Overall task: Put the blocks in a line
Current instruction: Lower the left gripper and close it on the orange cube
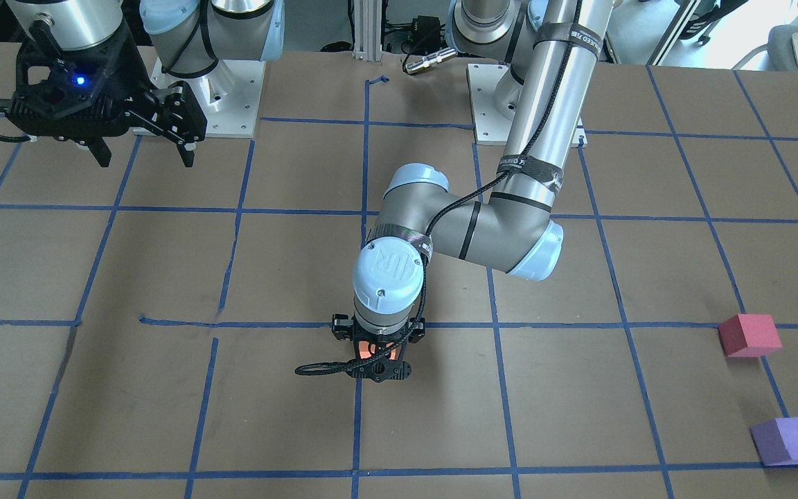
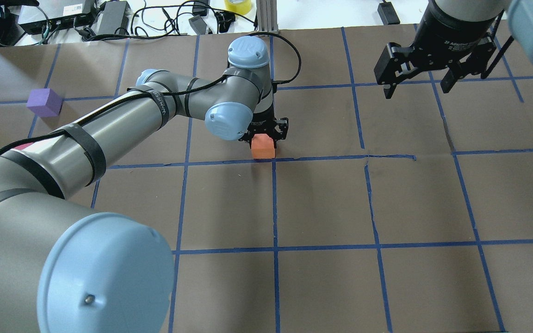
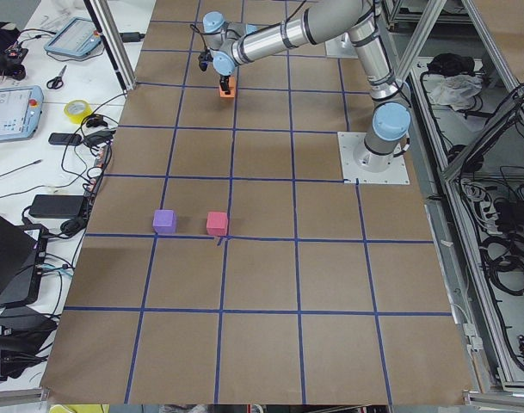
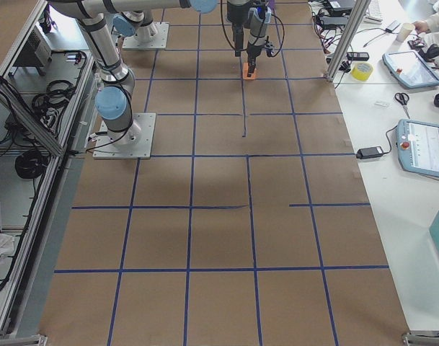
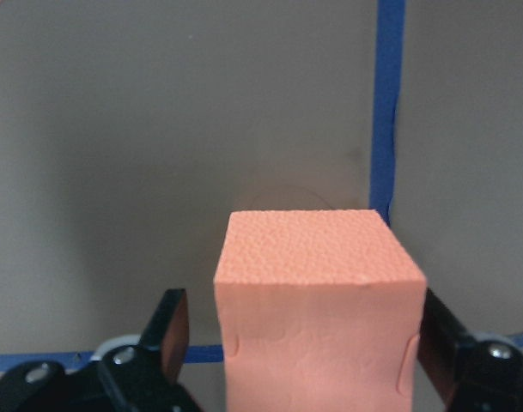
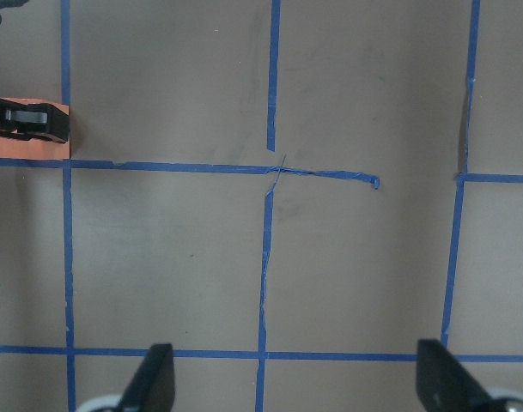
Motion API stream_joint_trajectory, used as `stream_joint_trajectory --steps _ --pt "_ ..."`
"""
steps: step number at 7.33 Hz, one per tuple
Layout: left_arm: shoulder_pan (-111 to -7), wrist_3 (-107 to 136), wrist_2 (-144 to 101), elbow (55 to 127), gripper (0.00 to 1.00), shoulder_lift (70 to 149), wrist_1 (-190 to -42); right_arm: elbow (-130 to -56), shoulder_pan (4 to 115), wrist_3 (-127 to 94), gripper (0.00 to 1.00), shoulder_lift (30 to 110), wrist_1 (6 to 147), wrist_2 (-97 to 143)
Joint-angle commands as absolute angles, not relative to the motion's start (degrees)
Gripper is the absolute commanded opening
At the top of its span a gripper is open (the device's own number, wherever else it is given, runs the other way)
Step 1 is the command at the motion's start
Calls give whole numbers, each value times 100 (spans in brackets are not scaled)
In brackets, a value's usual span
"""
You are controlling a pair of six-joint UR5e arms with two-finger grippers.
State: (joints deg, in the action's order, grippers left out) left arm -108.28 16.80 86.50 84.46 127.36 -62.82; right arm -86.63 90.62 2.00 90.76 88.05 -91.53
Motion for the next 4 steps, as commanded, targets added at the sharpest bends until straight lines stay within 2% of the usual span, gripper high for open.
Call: stream_joint_trajectory --steps 1,3,4 --pt "-10819 1696 8683 8385 12 12604 -6389 -8657 9062 193 100 9079 8815 -9158" --pt "-10593 1705 8885 8096 7 12394 -6581 -8657 9061 202 100 9088 8824 -9150" --pt "-10077 1688 8860 8086 0 12262 -6957 -8657 9062 193 100 9088 8816 -9158"
